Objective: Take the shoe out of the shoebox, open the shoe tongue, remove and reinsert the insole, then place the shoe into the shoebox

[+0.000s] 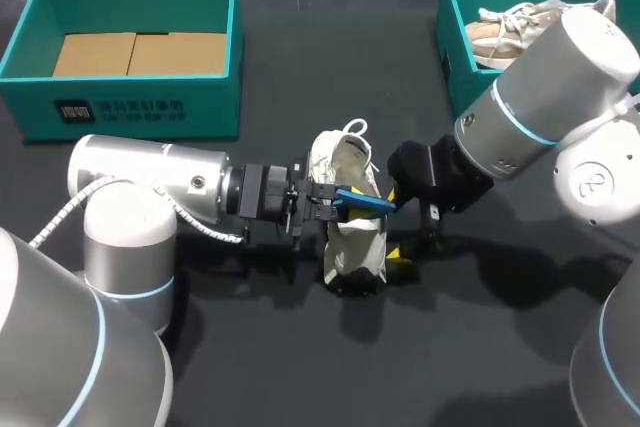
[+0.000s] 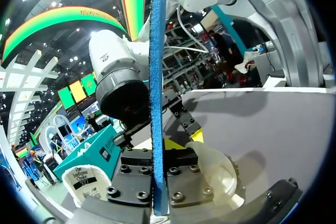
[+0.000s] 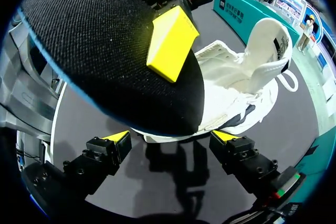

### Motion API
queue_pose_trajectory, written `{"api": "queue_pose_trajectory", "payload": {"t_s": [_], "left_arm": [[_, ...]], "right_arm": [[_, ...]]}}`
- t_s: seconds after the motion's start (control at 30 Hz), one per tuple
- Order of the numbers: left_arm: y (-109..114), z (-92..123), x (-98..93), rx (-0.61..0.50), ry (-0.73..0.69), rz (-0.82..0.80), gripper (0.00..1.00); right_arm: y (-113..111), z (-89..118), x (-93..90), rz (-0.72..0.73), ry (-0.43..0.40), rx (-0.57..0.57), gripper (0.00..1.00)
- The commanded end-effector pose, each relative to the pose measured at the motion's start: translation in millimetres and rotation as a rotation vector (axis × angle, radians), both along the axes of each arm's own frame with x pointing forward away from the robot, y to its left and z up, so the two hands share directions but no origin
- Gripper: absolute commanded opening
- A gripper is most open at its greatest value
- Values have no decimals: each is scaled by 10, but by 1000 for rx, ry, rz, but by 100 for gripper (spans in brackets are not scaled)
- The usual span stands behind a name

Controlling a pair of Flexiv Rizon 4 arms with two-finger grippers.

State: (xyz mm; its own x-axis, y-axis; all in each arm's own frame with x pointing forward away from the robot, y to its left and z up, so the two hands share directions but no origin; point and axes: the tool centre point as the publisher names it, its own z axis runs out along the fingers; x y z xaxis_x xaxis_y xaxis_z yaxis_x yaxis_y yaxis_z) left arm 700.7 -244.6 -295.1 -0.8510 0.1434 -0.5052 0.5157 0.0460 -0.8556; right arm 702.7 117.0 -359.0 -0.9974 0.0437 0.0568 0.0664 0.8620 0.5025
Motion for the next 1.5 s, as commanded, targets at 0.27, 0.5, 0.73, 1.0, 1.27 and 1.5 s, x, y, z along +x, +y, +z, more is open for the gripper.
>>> {"api": "queue_pose_trajectory", "payload": {"t_s": [0.27, 0.5, 0.73, 1.0, 1.27, 1.5], "left_arm": [[47, -214, 36, 7, 22, 14, 0], [67, -295, 100, 4, 24, 45, 0], [48, -326, 174, -2, 34, 58, 0], [85, -428, 263, 16, 53, 82, 0], [105, -393, 240, 15, 62, 81, 0], [110, -312, 205, 7, 57, 78, 21]], "right_arm": [[10, -8, -5, -1, -1, -1, 100], [10, -8, -5, -1, -1, -1, 100], [10, -8, -5, -1, -1, -1, 100], [10, -8, -5, -1, -1, -1, 100], [10, -8, -5, -1, -1, -1, 100], [10, -8, -5, -1, -1, -1, 100]]}}
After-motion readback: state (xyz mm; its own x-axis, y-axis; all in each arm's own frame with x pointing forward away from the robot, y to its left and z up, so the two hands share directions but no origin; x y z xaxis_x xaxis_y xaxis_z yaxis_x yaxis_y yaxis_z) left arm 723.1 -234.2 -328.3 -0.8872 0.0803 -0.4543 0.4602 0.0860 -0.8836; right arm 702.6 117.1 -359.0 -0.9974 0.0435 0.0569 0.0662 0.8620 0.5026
